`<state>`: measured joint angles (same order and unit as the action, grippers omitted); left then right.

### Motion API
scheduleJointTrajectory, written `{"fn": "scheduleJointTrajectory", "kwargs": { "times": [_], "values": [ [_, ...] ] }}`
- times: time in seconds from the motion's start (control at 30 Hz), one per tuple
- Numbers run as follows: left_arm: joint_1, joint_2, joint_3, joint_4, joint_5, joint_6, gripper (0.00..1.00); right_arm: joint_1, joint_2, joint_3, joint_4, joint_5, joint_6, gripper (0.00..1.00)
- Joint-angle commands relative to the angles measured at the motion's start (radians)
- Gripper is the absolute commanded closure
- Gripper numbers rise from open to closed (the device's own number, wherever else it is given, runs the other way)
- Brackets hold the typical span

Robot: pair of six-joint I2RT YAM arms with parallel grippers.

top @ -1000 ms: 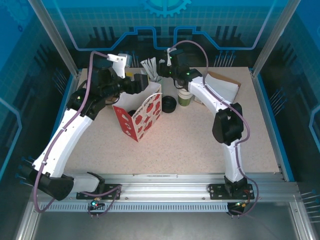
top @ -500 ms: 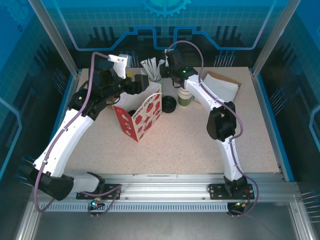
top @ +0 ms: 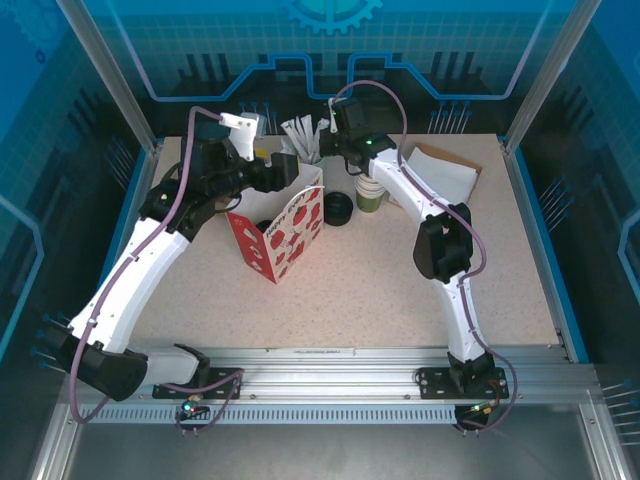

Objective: Pack the takeout coffee

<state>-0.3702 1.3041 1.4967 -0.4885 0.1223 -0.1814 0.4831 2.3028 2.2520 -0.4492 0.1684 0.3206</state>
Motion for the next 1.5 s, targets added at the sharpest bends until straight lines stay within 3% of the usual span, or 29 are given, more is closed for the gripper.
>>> {"fn": "scheduleJointTrajectory", "kwargs": {
  "times": [0.0,0.8,1.13,1.47],
  "values": [
    [0.008,-0.022,-0.016,-0.007,-0.017,0.026,0.17,-0.001,-0.029,0.04,-0.025,-0.026,-0.001,0.93],
    [0.04,-0.093,-0.021,-0.087,-0.072,-0.002,0.15,0.023,-0.439,0.098,-0.247,-0.076,-0.135,0.93],
    [0.116,-0.176,-0.105,-0.094,-0.062,-0.023,0.15,0.169,-0.673,-0.023,-0.235,-0.097,-0.251,0.93],
    [0.126,-0.204,-0.14,-0.088,-0.059,-0.024,0.15,0.238,-0.539,0.056,-0.246,-0.096,-0.289,0.93]
  ]
}}
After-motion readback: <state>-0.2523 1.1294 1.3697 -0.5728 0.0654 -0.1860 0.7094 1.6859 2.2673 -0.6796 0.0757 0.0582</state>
